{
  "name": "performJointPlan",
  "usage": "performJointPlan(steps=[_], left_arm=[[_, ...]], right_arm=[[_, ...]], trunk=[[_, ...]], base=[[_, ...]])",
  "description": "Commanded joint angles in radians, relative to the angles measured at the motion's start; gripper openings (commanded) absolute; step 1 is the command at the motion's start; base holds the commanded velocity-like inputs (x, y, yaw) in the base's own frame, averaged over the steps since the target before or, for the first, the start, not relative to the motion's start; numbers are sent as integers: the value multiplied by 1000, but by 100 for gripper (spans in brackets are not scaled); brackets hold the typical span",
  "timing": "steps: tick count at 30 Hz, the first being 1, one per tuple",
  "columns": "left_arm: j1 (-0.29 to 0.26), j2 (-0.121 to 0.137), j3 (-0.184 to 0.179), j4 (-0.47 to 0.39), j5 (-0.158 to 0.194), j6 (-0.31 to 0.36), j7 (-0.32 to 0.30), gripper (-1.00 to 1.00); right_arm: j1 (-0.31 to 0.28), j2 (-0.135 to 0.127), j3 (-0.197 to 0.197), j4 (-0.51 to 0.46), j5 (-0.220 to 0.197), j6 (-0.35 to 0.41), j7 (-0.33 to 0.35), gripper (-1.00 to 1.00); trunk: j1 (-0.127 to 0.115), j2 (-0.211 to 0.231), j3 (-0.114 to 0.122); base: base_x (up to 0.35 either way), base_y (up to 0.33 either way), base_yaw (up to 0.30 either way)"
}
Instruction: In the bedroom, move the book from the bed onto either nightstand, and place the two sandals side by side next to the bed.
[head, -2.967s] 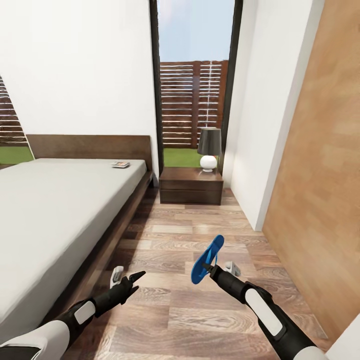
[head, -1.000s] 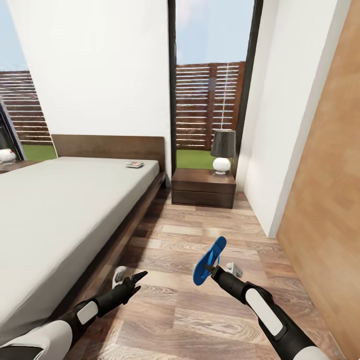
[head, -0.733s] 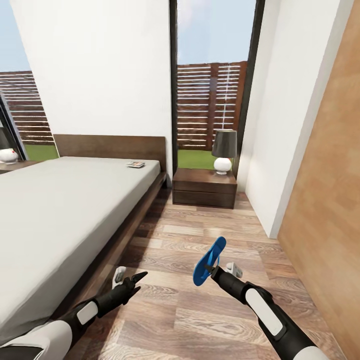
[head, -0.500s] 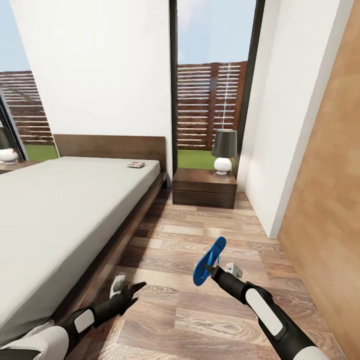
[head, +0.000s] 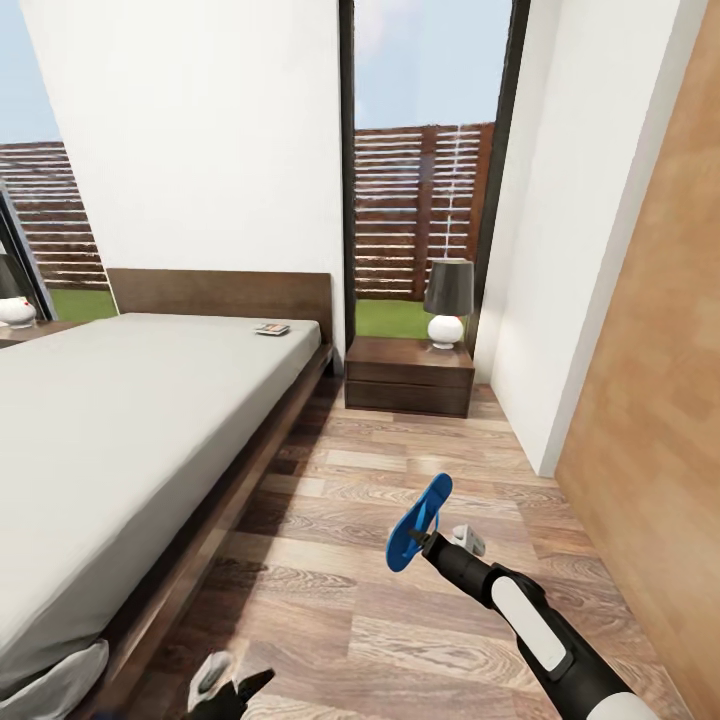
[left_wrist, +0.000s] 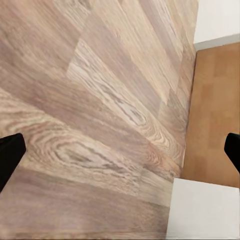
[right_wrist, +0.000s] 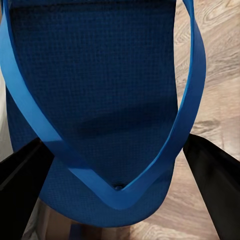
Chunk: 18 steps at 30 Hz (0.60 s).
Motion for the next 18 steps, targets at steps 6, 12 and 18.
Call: performJointPlan(steps=[6, 12, 18], left_arm=[[58, -2, -4, 0, 12, -63, -7, 100], [102, -6, -4, -1, 10, -122, -9, 100], [116, -5, -4, 0, 12, -163, -10, 100]], right_arm=[[-1, 0, 3, 0, -2, 1, 2, -100], [-1, 1, 3, 1, 2, 1, -6, -100], [1, 37, 4, 1, 3, 4, -166, -100]], trunk=[[0, 0, -1], [0, 0, -1], [0, 0, -1]], base=[[0, 0, 0], [0, 0, 0], [0, 0, 0]])
